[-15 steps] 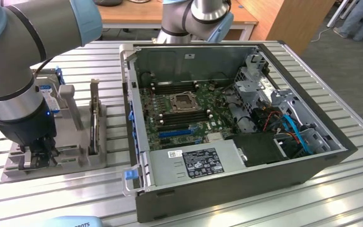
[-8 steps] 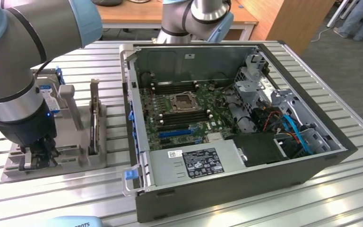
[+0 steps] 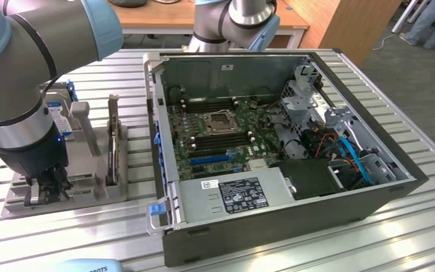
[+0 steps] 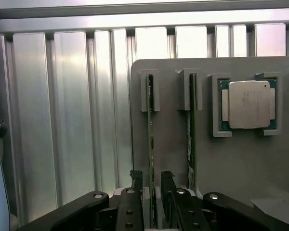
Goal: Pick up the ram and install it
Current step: 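Pick up the ram and move it above insertion slot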
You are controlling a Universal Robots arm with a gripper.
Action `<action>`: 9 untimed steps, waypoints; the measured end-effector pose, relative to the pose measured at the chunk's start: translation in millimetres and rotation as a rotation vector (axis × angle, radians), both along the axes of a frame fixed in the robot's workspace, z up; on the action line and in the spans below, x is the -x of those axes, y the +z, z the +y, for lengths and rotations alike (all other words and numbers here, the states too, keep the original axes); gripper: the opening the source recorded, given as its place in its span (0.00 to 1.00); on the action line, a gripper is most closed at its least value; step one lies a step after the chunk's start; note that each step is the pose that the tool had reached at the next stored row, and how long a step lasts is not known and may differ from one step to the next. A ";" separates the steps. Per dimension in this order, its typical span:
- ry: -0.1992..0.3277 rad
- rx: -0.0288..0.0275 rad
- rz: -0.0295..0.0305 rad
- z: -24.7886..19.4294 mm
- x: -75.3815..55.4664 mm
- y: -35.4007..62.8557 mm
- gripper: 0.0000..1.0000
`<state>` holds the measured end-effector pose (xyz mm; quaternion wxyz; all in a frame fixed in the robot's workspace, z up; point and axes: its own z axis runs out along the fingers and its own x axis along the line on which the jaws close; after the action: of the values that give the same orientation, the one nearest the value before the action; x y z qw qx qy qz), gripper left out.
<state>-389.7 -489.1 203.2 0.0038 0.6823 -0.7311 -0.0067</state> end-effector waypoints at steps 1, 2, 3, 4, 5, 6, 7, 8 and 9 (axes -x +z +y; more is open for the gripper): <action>0.001 0.0000 0.0001 0.0 0.0 -0.6 0.29; 0.001 0.0001 0.0001 0.0 0.0 -1.0 0.29; 0.001 0.0002 0.0002 0.0 0.0 -1.1 0.29; 0.001 0.0002 0.0002 0.0 0.0 -1.2 0.29; 0.001 -0.0001 -0.0001 0.0 0.0 -1.7 0.29; 0.002 -0.0003 -0.0004 0.1 -0.1 -2.6 0.29; 0.002 -0.0002 -0.0003 0.1 0.0 -3.4 0.29; 0.002 0.0000 0.0000 0.0 0.0 -3.8 0.29; 0.002 0.0000 0.0000 0.0 0.0 -4.2 0.29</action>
<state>-389.7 -489.1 198.9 0.0038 0.6829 -0.7305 -0.0068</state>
